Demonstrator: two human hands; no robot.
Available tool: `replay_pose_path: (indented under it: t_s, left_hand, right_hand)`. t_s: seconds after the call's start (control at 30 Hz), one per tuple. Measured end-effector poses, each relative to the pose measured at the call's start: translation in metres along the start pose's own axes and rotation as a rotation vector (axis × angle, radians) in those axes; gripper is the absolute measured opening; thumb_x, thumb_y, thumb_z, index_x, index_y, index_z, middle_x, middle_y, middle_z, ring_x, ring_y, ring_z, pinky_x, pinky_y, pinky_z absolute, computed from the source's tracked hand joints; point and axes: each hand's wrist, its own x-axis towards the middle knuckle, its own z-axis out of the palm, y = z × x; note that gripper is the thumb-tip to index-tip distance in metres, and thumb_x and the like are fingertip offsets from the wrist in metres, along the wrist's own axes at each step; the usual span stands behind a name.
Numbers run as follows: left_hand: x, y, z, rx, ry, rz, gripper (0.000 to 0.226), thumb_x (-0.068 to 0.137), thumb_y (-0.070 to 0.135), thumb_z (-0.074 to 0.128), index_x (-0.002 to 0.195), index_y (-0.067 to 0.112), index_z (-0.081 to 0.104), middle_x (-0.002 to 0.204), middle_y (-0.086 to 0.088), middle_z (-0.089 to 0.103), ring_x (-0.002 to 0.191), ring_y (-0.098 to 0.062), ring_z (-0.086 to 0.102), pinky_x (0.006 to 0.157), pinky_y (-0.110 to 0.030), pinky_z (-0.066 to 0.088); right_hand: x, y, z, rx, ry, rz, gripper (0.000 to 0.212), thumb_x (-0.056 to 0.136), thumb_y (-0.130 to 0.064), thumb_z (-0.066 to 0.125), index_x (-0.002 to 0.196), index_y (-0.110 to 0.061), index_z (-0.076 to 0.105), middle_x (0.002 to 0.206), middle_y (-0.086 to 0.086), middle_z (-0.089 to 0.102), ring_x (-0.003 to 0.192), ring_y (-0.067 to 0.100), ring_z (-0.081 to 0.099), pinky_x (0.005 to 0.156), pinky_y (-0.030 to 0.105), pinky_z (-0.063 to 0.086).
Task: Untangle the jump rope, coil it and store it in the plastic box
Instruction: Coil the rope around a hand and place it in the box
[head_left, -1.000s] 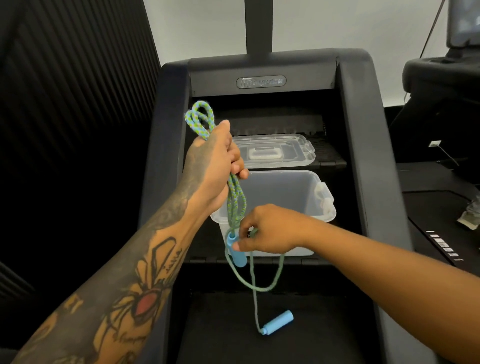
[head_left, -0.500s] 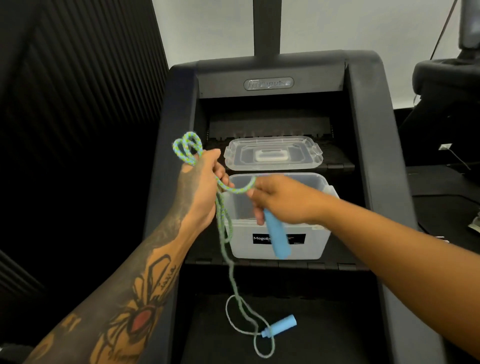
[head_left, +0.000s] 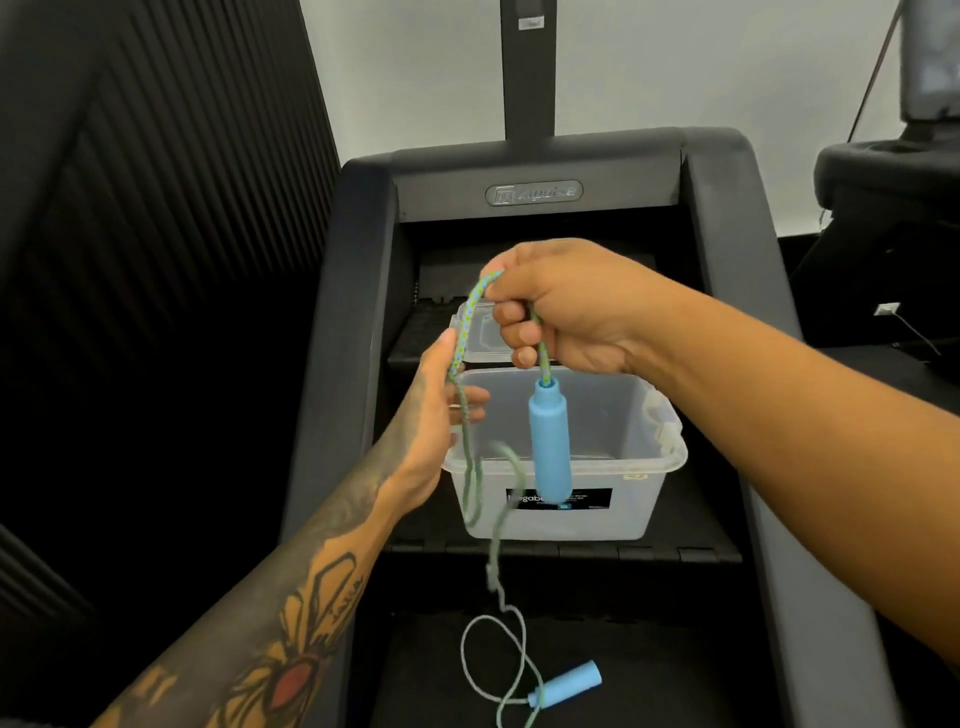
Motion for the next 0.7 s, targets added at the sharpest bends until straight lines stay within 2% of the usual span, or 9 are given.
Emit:
replay_pose_path:
  t_s: [0.07, 0.13, 0.2, 0.27, 0.33, 0.47, 0.53, 0.6, 0.7]
  left_hand:
    - [-0.005, 0.009, 0.005, -0.001, 0.025, 0.036, 0.042, 0.095, 0.060, 0.024, 0.111, 0.038, 0.055, 0.094, 0.007, 0.072, 0.089, -0.003, 0.064, 0.082, -0.017, 0.046]
    - [-0.003, 0.012, 0.003, 0.064, 0.083, 0.014, 0.068, 0.084, 0.074, 0.020, 0.134, 0.037, 0.045, 0.142, 0.003, 0.051, 0.128, -0.005, 0.045, 0.107, -0.027, 0.032]
    - [0.000, 0.015, -0.002, 0.049, 0.188, -0.023, 0.097, 0.068, 0.087, 0.021, 0.147, 0.031, 0.028, 0.158, 0.004, 0.024, 0.140, -0.010, 0.027, 0.114, -0.039, 0.020]
    - [-0.005, 0.021, -0.008, 0.077, 0.330, 0.166, 0.070, 0.078, 0.072, 0.033, 0.123, 0.020, 0.046, 0.134, 0.005, 0.047, 0.113, 0.000, 0.047, 0.096, -0.028, 0.033]
    - [-0.012, 0.028, -0.008, 0.109, 0.297, 0.278, 0.033, 0.076, 0.045, 0.049, 0.097, 0.020, 0.053, 0.103, 0.000, 0.059, 0.087, -0.009, 0.056, 0.078, -0.029, 0.044]
    - [-0.015, 0.036, -0.006, 0.015, -0.047, 0.114, 0.044, 0.059, 0.031, 0.066, 0.097, 0.009, 0.062, 0.088, -0.015, 0.067, 0.080, -0.024, 0.064, 0.080, -0.040, 0.052]
    - [-0.008, 0.037, -0.007, 0.024, -0.063, 0.069, 0.038, 0.067, 0.028, 0.068, 0.099, 0.008, 0.065, 0.084, -0.012, 0.068, 0.080, -0.023, 0.065, 0.082, -0.038, 0.053]
    - [-0.002, 0.037, -0.006, 0.044, -0.079, 0.066, 0.029, 0.078, 0.026, 0.067, 0.098, 0.005, 0.066, 0.070, -0.007, 0.066, 0.075, -0.024, 0.067, 0.085, -0.040, 0.053]
    - [0.002, 0.036, -0.005, 0.068, -0.163, 0.011, 0.022, 0.094, 0.020, 0.053, 0.079, 0.006, 0.060, 0.047, -0.001, 0.042, 0.046, -0.019, 0.051, 0.084, -0.049, 0.054]
  right_hand:
    - [0.000, -0.002, 0.007, 0.073, 0.056, -0.038, 0.020, 0.093, 0.006, 0.039, 0.089, -0.014, 0.045, 0.056, 0.006, 0.039, 0.039, 0.012, 0.033, 0.040, 0.022, 0.035]
    - [-0.001, -0.002, 0.013, 0.191, 0.097, -0.055, 0.025, 0.093, 0.007, 0.038, 0.108, -0.011, 0.047, 0.060, 0.008, 0.045, 0.041, 0.014, 0.039, 0.040, 0.024, 0.041]
    - [-0.003, -0.004, 0.018, 0.270, 0.095, -0.068, 0.023, 0.093, 0.005, 0.036, 0.103, -0.008, 0.053, 0.064, 0.010, 0.048, 0.045, 0.016, 0.045, 0.042, 0.025, 0.048]
    - [-0.006, -0.005, 0.022, 0.326, 0.087, -0.068, 0.019, 0.093, 0.001, 0.038, 0.093, -0.004, 0.056, 0.066, 0.011, 0.052, 0.049, 0.018, 0.051, 0.046, 0.028, 0.055]
    - [-0.007, -0.005, 0.025, 0.352, 0.075, -0.075, 0.018, 0.091, -0.001, 0.040, 0.090, 0.000, 0.058, 0.072, 0.016, 0.059, 0.055, 0.024, 0.061, 0.058, 0.034, 0.060]
    - [-0.009, -0.005, 0.027, 0.169, 0.080, -0.115, 0.027, 0.087, 0.006, 0.042, 0.105, 0.008, 0.063, 0.101, 0.031, 0.070, 0.081, 0.030, 0.068, 0.088, 0.039, 0.057]
    - [-0.012, -0.004, 0.024, -0.014, 0.082, -0.142, 0.024, 0.088, 0.008, 0.047, 0.105, 0.008, 0.064, 0.108, 0.029, 0.069, 0.090, 0.030, 0.071, 0.089, 0.037, 0.057]
    - [-0.015, -0.002, 0.018, -0.351, 0.102, -0.238, 0.021, 0.089, 0.002, 0.050, 0.104, 0.009, 0.063, 0.107, 0.022, 0.071, 0.100, 0.035, 0.069, 0.091, 0.048, 0.055]
    - [-0.017, -0.002, 0.006, -0.870, 0.158, -0.402, 0.028, 0.088, -0.005, 0.053, 0.111, -0.008, 0.070, 0.100, 0.006, 0.075, 0.090, 0.019, 0.071, 0.086, 0.034, 0.056]
